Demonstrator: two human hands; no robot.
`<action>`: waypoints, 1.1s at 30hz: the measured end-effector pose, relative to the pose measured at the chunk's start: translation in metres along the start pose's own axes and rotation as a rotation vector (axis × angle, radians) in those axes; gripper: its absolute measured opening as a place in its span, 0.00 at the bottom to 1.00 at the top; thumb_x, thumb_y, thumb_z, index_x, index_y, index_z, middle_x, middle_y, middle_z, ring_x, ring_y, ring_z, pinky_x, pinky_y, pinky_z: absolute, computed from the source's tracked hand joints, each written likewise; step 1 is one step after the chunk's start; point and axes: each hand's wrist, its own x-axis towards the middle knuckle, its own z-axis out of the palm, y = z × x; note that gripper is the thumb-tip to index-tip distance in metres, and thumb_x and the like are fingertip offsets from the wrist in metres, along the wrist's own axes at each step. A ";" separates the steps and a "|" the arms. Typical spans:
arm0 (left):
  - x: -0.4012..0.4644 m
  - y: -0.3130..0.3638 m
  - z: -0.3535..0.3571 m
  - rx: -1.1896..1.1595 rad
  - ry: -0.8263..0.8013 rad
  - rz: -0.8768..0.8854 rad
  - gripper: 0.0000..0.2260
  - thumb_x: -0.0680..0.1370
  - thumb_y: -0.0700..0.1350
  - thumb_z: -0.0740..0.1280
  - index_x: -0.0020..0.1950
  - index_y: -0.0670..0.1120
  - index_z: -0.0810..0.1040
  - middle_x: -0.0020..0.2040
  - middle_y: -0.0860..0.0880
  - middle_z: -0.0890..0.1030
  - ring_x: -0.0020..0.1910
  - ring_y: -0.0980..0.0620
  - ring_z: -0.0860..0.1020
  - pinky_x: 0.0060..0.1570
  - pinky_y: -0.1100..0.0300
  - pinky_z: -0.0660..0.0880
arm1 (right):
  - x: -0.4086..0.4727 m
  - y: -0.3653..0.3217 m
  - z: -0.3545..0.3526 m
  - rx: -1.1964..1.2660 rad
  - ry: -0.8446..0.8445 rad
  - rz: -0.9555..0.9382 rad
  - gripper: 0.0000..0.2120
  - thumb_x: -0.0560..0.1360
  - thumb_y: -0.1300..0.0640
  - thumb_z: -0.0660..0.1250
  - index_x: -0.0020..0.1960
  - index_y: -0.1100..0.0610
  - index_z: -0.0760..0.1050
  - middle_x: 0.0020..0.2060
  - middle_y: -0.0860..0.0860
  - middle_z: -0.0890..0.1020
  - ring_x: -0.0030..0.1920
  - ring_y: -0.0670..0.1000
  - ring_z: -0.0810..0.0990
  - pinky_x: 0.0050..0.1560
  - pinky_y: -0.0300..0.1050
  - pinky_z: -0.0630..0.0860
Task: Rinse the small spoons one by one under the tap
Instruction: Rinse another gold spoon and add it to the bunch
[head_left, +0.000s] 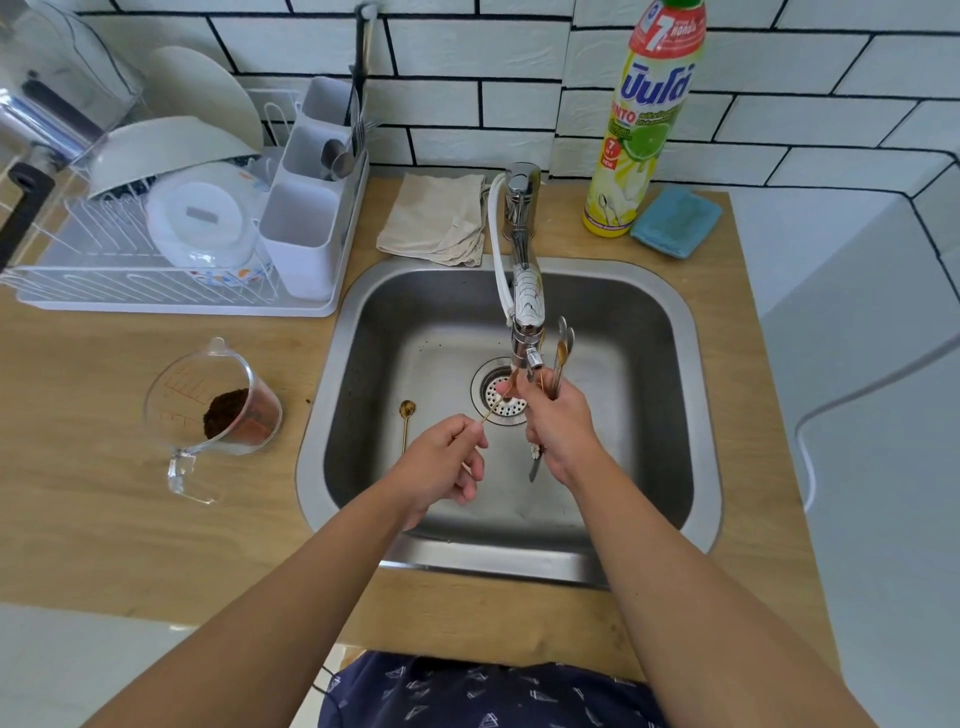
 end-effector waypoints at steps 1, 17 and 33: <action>0.000 0.001 0.001 -0.010 -0.019 -0.010 0.15 0.85 0.52 0.58 0.53 0.42 0.75 0.34 0.47 0.78 0.25 0.52 0.74 0.27 0.60 0.73 | -0.002 0.000 0.001 0.004 -0.007 -0.012 0.06 0.82 0.53 0.68 0.48 0.52 0.82 0.38 0.47 0.86 0.23 0.44 0.59 0.23 0.38 0.59; 0.031 0.022 0.022 -0.262 0.063 0.058 0.07 0.85 0.43 0.59 0.56 0.45 0.77 0.40 0.50 0.81 0.28 0.57 0.75 0.31 0.65 0.71 | 0.001 -0.012 -0.014 0.165 0.175 0.037 0.15 0.81 0.51 0.70 0.36 0.48 0.87 0.35 0.49 0.84 0.22 0.43 0.59 0.22 0.37 0.60; 0.052 0.038 0.055 -0.301 0.135 0.096 0.07 0.82 0.45 0.66 0.51 0.42 0.78 0.32 0.50 0.80 0.27 0.54 0.78 0.32 0.61 0.70 | -0.003 -0.012 -0.031 0.259 0.314 0.048 0.14 0.82 0.52 0.69 0.40 0.53 0.84 0.41 0.52 0.88 0.21 0.43 0.59 0.23 0.37 0.59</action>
